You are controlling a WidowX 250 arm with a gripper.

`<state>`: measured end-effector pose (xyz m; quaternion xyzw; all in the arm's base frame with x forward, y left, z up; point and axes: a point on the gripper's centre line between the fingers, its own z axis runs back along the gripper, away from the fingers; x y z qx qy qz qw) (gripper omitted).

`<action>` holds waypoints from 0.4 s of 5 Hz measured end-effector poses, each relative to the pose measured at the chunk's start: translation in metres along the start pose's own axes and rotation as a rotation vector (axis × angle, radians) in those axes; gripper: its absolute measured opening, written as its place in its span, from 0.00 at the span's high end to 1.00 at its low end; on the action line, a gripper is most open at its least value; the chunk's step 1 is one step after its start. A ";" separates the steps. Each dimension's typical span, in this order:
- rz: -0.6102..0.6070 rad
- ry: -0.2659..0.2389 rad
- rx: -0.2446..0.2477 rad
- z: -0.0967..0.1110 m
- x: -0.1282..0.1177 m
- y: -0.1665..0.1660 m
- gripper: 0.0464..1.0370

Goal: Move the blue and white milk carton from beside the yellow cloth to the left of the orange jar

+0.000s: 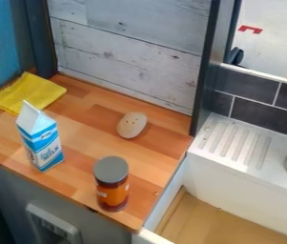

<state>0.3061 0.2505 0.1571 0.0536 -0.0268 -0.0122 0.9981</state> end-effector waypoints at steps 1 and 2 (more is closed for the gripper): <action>-0.063 0.041 -0.019 -0.037 0.013 -0.022 0.04; -0.076 0.081 -0.053 -0.057 0.015 -0.039 0.04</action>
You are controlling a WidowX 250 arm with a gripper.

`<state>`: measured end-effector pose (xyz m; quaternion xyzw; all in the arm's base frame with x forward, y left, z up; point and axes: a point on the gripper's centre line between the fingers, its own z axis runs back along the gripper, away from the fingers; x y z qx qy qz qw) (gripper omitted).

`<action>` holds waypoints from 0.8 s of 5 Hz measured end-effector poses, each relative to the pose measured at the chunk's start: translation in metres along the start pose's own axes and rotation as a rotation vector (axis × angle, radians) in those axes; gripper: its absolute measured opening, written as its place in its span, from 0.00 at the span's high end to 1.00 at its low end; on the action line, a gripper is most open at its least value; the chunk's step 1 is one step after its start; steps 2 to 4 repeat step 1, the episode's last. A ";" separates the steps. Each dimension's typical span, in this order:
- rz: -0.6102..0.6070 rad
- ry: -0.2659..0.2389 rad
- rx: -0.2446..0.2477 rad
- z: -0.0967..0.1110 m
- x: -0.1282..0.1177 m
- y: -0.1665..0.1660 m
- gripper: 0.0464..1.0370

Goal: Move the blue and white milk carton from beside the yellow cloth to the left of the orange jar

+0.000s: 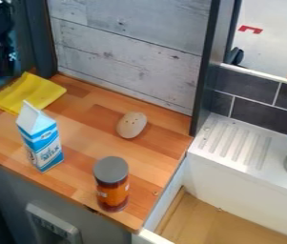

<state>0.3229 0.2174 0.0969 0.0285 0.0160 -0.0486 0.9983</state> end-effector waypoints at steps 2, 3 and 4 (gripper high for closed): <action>0.001 0.015 -0.054 -0.022 0.014 -0.005 0.04; 0.001 0.015 -0.054 -0.022 0.014 -0.005 0.04; 0.001 0.015 -0.054 -0.022 0.014 -0.005 0.04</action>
